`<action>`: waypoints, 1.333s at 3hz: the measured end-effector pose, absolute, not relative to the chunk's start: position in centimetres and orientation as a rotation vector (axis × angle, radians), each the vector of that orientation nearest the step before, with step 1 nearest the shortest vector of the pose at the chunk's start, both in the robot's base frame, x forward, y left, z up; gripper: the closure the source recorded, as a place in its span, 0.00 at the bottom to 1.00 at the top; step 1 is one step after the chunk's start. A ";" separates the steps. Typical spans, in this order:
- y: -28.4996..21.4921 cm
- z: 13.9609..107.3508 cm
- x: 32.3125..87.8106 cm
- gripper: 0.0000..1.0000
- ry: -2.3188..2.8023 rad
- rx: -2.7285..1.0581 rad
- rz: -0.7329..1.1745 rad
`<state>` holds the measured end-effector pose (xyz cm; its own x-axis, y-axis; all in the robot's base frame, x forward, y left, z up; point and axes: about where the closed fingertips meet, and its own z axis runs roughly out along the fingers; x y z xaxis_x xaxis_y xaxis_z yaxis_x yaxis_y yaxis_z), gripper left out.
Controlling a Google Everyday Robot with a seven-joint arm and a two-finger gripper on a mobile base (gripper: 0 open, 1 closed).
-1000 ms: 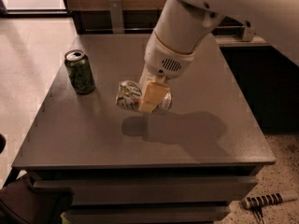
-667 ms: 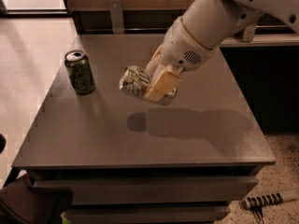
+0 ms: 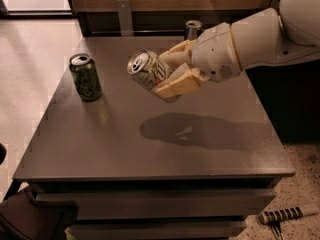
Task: Place 7up can upright
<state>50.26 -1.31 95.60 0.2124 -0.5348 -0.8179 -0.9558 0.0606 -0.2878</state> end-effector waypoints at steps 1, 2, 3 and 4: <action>-1.1 95.9 49.3 1.00 1.370 -1.479 0.627; -0.3 94.2 48.0 1.00 1.389 -1.349 0.734; 0.3 93.2 47.6 1.00 1.420 -1.296 0.794; 2.4 92.3 48.1 1.00 1.413 -1.259 0.878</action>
Offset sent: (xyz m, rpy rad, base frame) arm -0.0300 0.0079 -0.0267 0.3391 0.0826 -0.1105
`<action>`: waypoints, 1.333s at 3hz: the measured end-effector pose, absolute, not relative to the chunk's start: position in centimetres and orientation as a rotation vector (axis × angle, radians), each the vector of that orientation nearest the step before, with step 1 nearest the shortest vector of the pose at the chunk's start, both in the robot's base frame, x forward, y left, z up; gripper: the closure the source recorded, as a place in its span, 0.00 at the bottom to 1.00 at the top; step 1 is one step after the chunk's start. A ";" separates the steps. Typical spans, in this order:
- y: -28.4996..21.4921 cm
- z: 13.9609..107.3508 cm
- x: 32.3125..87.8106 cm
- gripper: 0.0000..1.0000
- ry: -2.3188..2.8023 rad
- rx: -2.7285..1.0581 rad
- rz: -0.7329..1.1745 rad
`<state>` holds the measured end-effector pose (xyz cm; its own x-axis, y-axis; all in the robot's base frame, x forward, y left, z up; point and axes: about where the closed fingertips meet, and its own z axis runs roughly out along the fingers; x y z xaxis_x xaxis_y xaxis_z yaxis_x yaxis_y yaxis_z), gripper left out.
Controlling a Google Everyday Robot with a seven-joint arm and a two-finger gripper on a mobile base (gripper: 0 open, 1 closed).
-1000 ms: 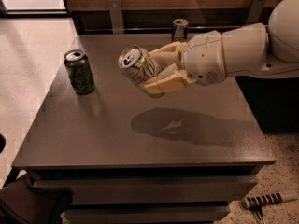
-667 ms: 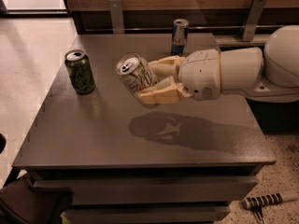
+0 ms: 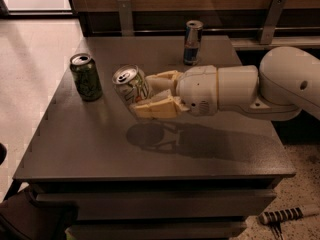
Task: Place 7up can upright
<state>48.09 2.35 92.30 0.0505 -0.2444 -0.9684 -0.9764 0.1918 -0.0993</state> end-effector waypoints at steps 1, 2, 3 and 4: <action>4.5 91.5 48.3 1.00 1.407 -1.230 0.911; 5.9 90.4 48.1 1.00 1.417 -1.195 0.901; 6.8 88.9 47.6 1.00 1.435 -1.162 0.894; 7.6 87.1 47.3 1.00 1.446 -1.123 0.905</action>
Offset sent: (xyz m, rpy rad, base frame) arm -0.0021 0.0450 -0.0390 0.0580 0.0291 -0.0905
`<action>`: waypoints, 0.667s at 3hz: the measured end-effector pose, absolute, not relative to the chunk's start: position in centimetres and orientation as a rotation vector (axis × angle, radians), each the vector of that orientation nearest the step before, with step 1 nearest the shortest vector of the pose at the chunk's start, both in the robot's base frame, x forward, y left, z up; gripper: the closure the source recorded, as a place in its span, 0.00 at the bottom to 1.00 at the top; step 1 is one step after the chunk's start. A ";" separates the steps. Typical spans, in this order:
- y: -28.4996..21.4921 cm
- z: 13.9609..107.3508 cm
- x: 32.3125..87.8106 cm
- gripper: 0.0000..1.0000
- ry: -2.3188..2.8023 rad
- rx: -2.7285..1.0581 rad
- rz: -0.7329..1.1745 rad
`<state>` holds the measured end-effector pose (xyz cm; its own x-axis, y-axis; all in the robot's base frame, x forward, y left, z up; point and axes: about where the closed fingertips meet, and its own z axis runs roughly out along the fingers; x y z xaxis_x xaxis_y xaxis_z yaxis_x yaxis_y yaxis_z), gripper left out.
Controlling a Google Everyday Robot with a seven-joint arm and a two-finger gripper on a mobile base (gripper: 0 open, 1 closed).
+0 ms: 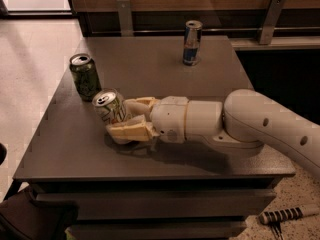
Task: Place 7up can upright
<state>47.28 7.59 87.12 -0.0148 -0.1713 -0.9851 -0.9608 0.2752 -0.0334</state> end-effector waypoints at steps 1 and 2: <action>7.2 84.9 47.1 1.00 1.479 -1.060 0.914; 7.2 84.9 47.1 1.00 1.481 -1.057 0.914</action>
Offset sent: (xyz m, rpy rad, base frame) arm -0.0022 -0.0481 -0.0981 0.0447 0.1895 -0.2582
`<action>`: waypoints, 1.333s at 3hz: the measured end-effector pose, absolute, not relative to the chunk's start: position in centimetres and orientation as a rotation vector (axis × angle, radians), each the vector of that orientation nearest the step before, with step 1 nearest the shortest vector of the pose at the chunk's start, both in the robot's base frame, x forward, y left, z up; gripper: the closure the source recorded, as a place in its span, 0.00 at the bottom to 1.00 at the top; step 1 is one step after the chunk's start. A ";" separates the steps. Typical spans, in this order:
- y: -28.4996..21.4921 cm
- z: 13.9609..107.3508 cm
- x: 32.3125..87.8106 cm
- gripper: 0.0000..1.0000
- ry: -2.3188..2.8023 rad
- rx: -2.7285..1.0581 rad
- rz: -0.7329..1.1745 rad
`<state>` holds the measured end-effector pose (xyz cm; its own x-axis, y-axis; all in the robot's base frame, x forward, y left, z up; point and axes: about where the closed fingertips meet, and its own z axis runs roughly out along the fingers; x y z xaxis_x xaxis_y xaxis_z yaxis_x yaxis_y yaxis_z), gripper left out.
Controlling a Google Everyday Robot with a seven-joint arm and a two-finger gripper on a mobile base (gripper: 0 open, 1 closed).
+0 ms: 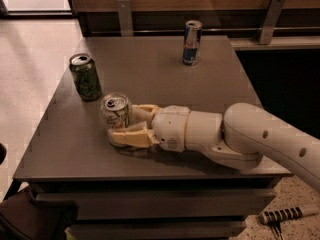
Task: Place 7up can upright
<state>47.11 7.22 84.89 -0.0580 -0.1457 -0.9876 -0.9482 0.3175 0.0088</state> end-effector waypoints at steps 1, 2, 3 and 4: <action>7.2 84.9 47.1 0.85 1.480 -1.057 0.914; 7.2 84.9 47.1 0.63 1.480 -1.057 0.914; 7.2 84.9 47.1 0.38 1.480 -1.058 0.914; 7.2 84.9 47.1 0.17 1.480 -1.058 0.914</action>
Offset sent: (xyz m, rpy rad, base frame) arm 0.0000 0.0001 0.0000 0.0000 -0.0001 0.0001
